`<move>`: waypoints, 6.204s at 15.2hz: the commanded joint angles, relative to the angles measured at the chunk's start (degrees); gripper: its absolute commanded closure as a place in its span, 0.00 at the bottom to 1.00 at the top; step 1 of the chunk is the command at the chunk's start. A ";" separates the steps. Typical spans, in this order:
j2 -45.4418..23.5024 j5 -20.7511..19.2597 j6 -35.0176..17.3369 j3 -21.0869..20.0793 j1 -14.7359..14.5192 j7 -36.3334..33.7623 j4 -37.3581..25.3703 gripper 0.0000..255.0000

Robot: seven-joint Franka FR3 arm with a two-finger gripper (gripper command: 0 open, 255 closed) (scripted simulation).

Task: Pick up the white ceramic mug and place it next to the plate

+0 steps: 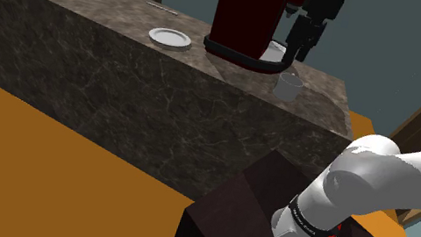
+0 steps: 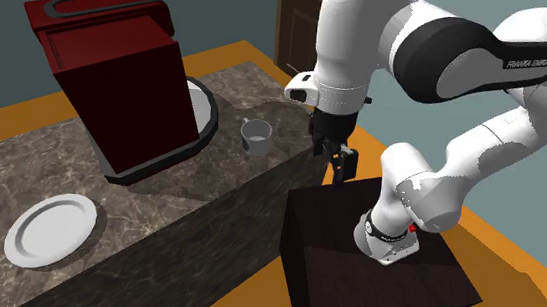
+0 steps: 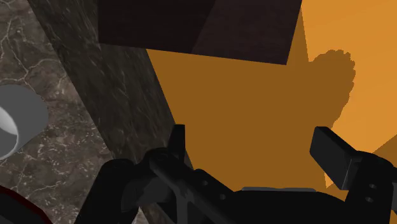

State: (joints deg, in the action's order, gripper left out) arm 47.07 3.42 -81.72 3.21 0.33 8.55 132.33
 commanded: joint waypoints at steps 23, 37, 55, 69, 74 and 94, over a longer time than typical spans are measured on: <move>-20.44 -17.82 -31.67 22.35 4.76 26.94 5.97 0.00; -28.92 -17.68 -42.79 27.11 4.55 31.38 7.57 0.00; -27.72 -17.78 -40.21 26.60 4.61 31.25 6.14 1.00; -24.11 -17.48 -28.72 24.45 4.52 31.24 -1.84 1.00; -23.54 -17.19 -24.80 23.82 4.38 31.40 -5.21 1.00; -46.86 -6.42 -19.08 20.15 -2.07 26.47 -31.94 1.00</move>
State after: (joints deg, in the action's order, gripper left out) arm 2.79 -4.06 -101.04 23.53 -1.42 35.28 102.98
